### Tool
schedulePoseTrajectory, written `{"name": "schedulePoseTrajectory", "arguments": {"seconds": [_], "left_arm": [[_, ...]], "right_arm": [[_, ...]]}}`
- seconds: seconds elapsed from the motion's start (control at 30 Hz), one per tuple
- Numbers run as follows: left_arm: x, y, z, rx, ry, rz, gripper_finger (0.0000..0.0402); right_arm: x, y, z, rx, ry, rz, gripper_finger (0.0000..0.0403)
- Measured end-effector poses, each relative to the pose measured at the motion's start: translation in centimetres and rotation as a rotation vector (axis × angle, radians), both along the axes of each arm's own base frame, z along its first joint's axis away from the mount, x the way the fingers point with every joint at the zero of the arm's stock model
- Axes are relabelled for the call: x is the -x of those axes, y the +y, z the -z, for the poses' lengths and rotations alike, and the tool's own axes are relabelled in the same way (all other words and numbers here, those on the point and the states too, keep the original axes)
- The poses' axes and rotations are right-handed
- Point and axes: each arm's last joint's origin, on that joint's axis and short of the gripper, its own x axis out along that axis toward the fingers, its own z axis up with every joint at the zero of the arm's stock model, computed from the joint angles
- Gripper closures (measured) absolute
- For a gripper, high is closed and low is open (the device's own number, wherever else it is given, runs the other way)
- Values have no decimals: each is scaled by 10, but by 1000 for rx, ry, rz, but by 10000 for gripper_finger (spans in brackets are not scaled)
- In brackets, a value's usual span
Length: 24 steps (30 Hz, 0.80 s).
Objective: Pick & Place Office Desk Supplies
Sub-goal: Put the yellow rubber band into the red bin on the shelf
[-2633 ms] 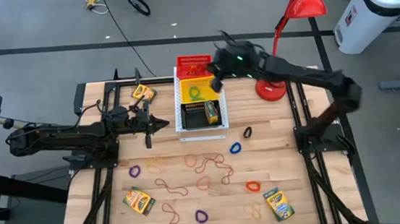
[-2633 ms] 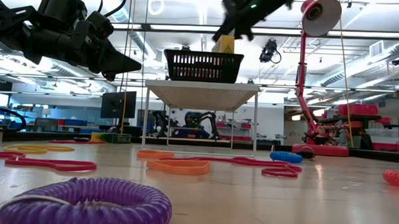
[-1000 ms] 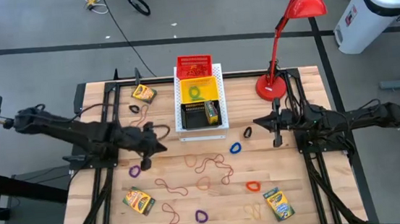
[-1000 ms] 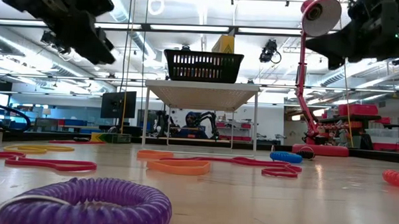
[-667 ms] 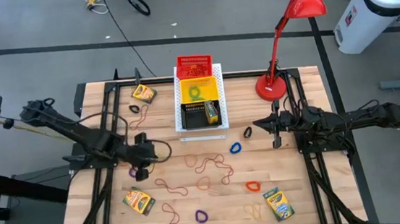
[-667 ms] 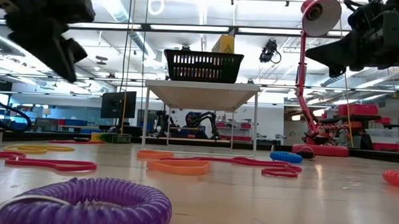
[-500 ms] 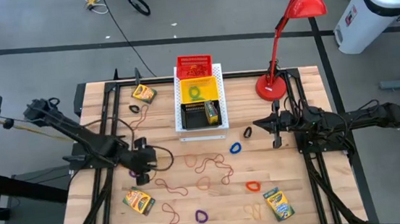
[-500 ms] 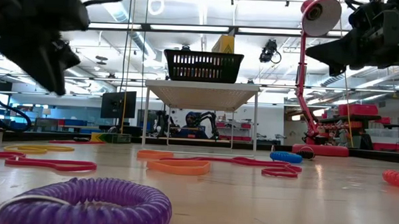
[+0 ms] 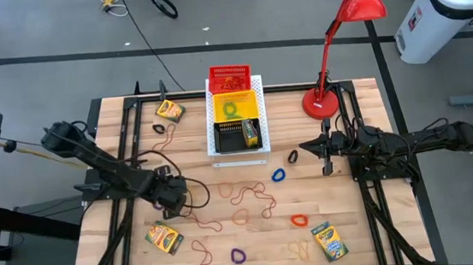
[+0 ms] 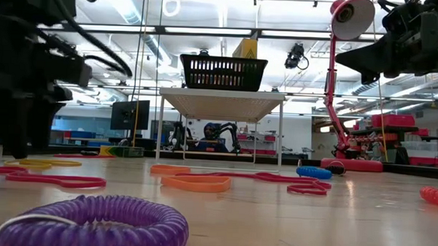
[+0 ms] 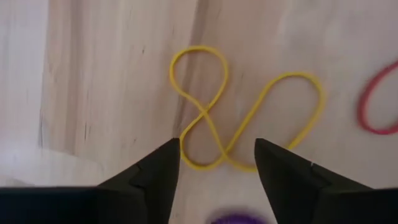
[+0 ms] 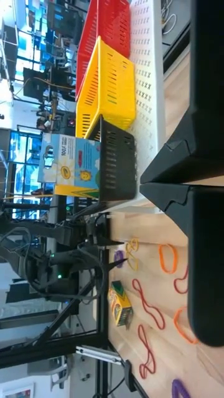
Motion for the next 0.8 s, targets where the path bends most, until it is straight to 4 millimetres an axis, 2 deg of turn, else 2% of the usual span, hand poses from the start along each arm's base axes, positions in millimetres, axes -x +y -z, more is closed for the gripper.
{"name": "schedulePoseTrajectory", "arguments": {"seconds": [0.23,0.4,0.53,0.8], "left_arm": [[-6,6,6,-15,44,62,167],[-10,12,8,12,75,86,184],[-12,14,8,65,89,114,235],[-11,14,6,84,110,188,384]], "right_arm": [[0,0,0,0,1,0,394],[0,0,0,0,1,0,394],[0,0,0,0,1,0,394],[0,0,0,0,1,0,394]]}}
